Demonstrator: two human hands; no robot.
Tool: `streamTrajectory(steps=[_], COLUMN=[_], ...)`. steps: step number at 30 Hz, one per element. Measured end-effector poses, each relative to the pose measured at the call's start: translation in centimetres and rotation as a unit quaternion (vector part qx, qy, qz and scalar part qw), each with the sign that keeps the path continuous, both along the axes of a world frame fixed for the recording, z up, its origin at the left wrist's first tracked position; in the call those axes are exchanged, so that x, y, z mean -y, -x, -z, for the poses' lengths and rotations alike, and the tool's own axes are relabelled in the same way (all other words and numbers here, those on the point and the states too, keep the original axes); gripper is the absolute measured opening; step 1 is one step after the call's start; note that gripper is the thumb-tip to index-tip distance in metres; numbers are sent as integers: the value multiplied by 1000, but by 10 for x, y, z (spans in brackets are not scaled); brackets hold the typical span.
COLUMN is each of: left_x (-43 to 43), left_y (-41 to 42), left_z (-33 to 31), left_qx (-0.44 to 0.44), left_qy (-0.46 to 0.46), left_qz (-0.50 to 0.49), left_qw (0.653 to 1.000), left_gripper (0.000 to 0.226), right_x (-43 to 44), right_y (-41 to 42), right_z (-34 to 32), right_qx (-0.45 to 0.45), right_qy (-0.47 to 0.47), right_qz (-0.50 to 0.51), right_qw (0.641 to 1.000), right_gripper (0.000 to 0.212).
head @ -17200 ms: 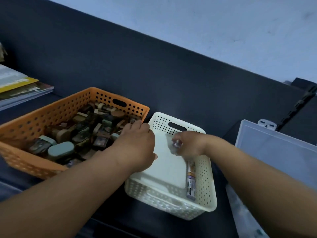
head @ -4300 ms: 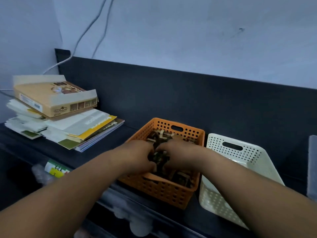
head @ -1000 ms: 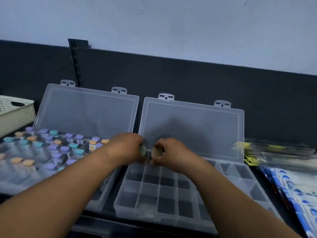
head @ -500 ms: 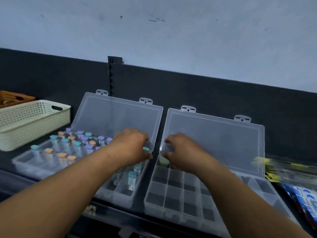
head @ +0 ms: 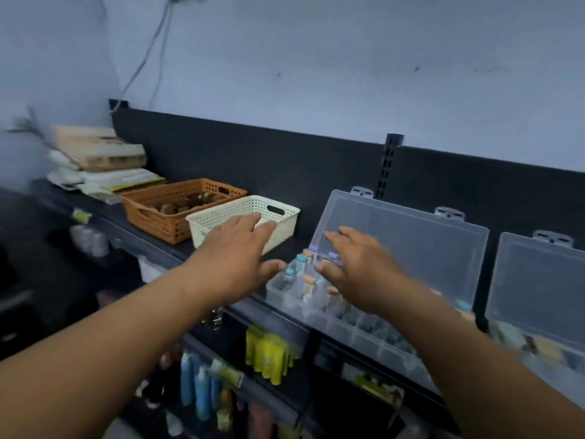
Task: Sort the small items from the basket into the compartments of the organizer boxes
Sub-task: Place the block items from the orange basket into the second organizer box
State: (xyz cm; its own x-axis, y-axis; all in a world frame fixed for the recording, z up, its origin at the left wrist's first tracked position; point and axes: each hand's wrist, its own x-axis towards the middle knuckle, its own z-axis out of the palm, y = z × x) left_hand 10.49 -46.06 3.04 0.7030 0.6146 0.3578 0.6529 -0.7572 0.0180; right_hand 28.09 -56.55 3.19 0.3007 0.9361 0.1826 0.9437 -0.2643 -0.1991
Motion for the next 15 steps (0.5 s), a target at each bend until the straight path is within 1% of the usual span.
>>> streamTrajectory(steps=[4, 7, 11, 15], left_x=[-42, -71, -111, -151], left_y=[78, 123, 154, 165], left_z=[2, -3, -6, -8], left_qx=[-10, -17, -11, 1], left_qy=[4, 16, 45, 62], left_qz=[-39, -55, -63, -74], left_qw=[999, 998, 997, 995], left_gripper=[76, 71, 71, 73], right_x=[-52, -87, -128, -171], right_y=[62, 103, 135, 144], right_z=[-1, -4, -12, -18], right_qx=[-1, -12, -24, -28], right_qy=[-14, -6, 8, 10], right_qz=[-30, -46, -62, -76], right_qw=[999, 999, 998, 997], right_gripper=[67, 66, 66, 65])
